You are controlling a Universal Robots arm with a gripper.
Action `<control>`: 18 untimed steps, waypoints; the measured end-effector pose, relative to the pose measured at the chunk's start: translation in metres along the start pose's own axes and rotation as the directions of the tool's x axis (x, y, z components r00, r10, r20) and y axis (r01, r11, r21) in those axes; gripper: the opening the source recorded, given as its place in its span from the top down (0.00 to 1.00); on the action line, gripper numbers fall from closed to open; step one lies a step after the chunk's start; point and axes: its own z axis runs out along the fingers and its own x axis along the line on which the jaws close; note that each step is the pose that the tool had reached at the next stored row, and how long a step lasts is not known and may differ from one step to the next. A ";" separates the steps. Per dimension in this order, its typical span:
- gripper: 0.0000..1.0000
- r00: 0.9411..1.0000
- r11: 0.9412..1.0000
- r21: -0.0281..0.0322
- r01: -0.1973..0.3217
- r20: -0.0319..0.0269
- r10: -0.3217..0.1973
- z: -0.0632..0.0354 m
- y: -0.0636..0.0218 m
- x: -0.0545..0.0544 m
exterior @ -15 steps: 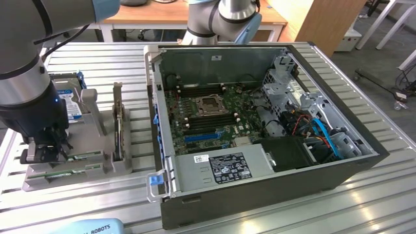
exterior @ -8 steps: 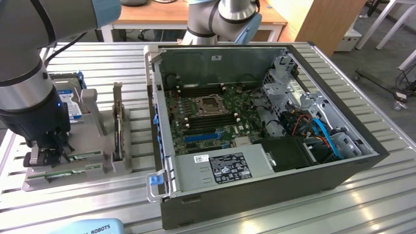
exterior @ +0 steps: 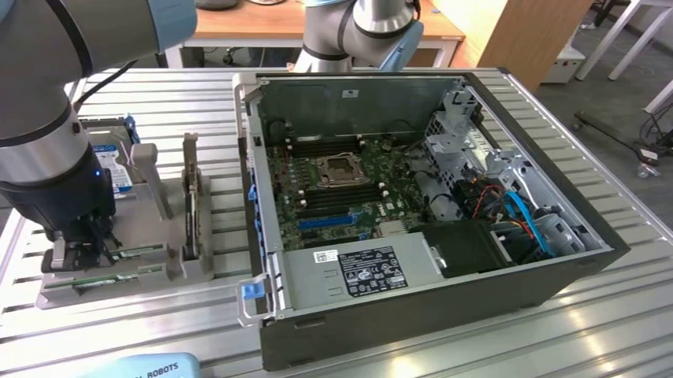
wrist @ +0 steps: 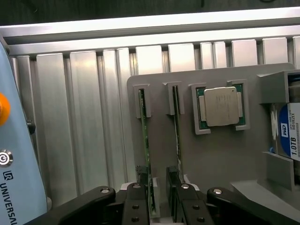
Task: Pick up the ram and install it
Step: 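Pick up the ram and move it above insertion slot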
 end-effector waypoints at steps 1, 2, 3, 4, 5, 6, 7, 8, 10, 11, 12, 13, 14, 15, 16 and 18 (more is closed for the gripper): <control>0.71 1.000 1.000 0.000 0.004 0.000 -0.004 0.0003 0.0000 0.000; 0.71 1.000 1.000 0.000 0.009 0.000 -0.009 0.0006 0.0000 0.000; 0.71 1.000 1.000 0.000 0.014 0.000 -0.014 0.0009 0.0000 0.000; 0.71 1.000 1.000 0.000 0.020 -0.001 -0.020 0.0012 -0.0001 0.000; 0.71 1.000 1.000 -0.001 0.026 -0.001 -0.026 0.0014 -0.0001 0.000; 0.71 1.000 1.000 -0.001 0.031 -0.001 -0.031 0.0016 -0.0001 0.000; 0.71 0.999 0.999 -0.001 0.034 -0.001 -0.034 0.0018 0.0000 0.000; 0.71 0.999 0.999 -0.001 0.035 -0.001 -0.035 0.0019 0.0000 0.000; 0.71 0.999 0.999 -0.001 0.036 -0.001 -0.036 0.0021 -0.0002 0.001; 0.71 0.999 0.999 -0.001 0.037 -0.001 -0.037 0.0019 -0.0003 0.002; 0.71 0.999 0.999 -0.001 0.037 -0.001 -0.037 0.0019 -0.0003 0.003; 0.71 0.999 0.999 -0.001 0.037 -0.001 -0.037 0.0019 -0.0004 0.004; 0.71 0.999 0.999 -0.001 0.037 -0.001 -0.037 0.0019 -0.0005 0.004; 0.71 0.999 0.999 -0.001 0.037 -0.001 -0.037 0.0019 -0.0006 0.005; 0.71 0.999 0.999 -0.001 0.037 -0.001 -0.037 0.0021 -0.0006 0.005; 0.71 0.999 0.999 -0.001 0.037 -0.001 -0.037 0.0035 -0.0006 0.006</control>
